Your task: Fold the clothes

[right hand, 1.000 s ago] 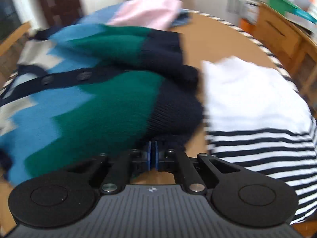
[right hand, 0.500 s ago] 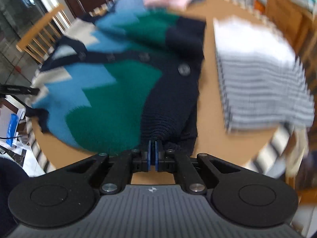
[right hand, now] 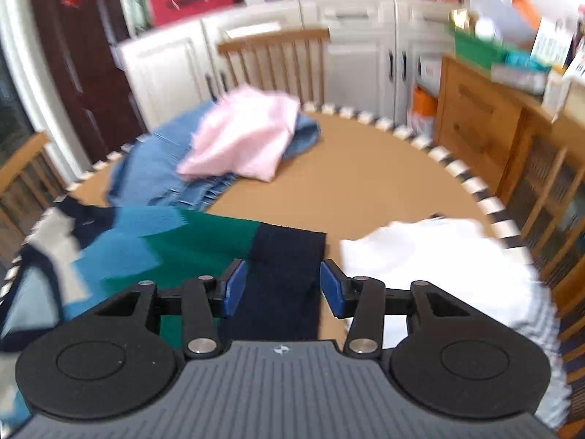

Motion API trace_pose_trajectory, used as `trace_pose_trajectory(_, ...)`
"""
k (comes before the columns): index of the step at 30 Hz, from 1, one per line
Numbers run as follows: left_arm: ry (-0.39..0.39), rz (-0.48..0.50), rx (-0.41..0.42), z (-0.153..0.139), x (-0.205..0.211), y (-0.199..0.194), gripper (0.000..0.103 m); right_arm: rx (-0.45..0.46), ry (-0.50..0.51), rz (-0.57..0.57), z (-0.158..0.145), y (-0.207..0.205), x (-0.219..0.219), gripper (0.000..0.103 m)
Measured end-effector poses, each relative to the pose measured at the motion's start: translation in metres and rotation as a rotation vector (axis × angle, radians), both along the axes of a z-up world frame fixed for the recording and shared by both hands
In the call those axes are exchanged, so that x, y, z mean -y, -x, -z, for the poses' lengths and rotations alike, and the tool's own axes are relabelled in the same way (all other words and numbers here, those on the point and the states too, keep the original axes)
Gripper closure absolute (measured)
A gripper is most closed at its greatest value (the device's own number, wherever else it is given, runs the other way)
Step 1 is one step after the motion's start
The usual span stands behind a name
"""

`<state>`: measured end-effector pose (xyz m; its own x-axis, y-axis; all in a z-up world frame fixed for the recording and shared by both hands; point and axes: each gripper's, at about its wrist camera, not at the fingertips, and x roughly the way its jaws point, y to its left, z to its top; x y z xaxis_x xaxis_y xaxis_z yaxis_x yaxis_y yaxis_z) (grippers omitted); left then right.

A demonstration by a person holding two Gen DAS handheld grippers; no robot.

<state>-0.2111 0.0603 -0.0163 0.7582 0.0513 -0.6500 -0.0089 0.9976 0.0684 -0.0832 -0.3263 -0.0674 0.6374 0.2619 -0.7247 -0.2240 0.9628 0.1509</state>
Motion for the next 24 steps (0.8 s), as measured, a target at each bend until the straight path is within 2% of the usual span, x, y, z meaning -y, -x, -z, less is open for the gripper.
trace_pose_trajectory(4, -0.126, 0.073, -0.014, 0.017, 0.004, -0.068, 0.025, -0.103, 0.103, 0.012, 0.048, -0.030, -0.028, 0.053)
trace_pose_trajectory(6, -0.169, 0.080, -0.056, 0.030, 0.000, -0.098, 0.022, -0.127, 0.139, -0.004, 0.064, -0.030, -0.037, 0.057)
trace_pose_trajectory(7, -0.191, 0.083, -0.077, 0.037, -0.002, -0.113, 0.022, -0.105, 0.150, -0.022, 0.067, -0.029, -0.040, 0.078)
trace_pose_trajectory(8, -0.192, 0.083, -0.097, 0.044, -0.005, -0.125, 0.022, -0.090, 0.157, -0.048, 0.067, -0.027, -0.042, 0.094)
trace_pose_trajectory(9, -0.185, 0.083, -0.115, 0.052, -0.009, -0.137, 0.025, -0.068, 0.168, -0.052, 0.063, -0.026, -0.043, 0.096)
trace_pose_trajectory(10, -0.169, 0.082, -0.129, 0.059, -0.014, -0.147, 0.029, -0.031, 0.180, -0.049, 0.056, -0.023, -0.045, 0.097)
trace_pose_trajectory(11, -0.144, 0.083, -0.145, 0.066, -0.018, -0.154, 0.045, 0.012, 0.192, -0.054, 0.047, -0.021, -0.047, 0.097)
trace_pose_trajectory(12, -0.122, 0.070, -0.157, 0.072, -0.024, -0.158, 0.068, 0.057, 0.201, -0.057, 0.036, -0.019, -0.050, 0.097)
trace_pose_trajectory(13, -0.102, 0.051, -0.166, 0.078, -0.030, -0.160, 0.080, 0.099, 0.195, -0.055, 0.024, -0.020, -0.051, 0.097)
trace_pose_trajectory(14, -0.062, 0.021, -0.143, 0.079, -0.037, -0.159, 0.088, 0.130, 0.172, -0.048, 0.011, -0.023, -0.050, 0.097)
trace_pose_trajectory(16, 0.034, -0.046, -0.061, 0.077, -0.049, -0.153, 0.090, 0.158, 0.094, -0.018, -0.014, -0.034, -0.040, 0.097)
trace_pose_trajectory(17, 0.053, -0.070, -0.019, 0.074, -0.052, -0.149, 0.090, 0.152, 0.046, 0.007, -0.022, -0.046, -0.033, 0.097)
trace_pose_trajectory(20, 0.049, -0.124, 0.054, 0.074, -0.056, -0.148, 0.090, 0.044, -0.106, 0.140, -0.021, -0.091, -0.009, 0.096)
trace_pose_trajectory(23, 0.083, -0.192, -0.004, 0.087, -0.064, -0.167, 0.087, -0.124, -0.202, 0.384, 0.020, -0.135, 0.015, 0.092)
trace_pose_trajectory(24, 0.105, -0.214, -0.033, 0.091, -0.067, -0.173, 0.079, -0.183, -0.192, 0.473, 0.034, -0.143, 0.020, 0.089)
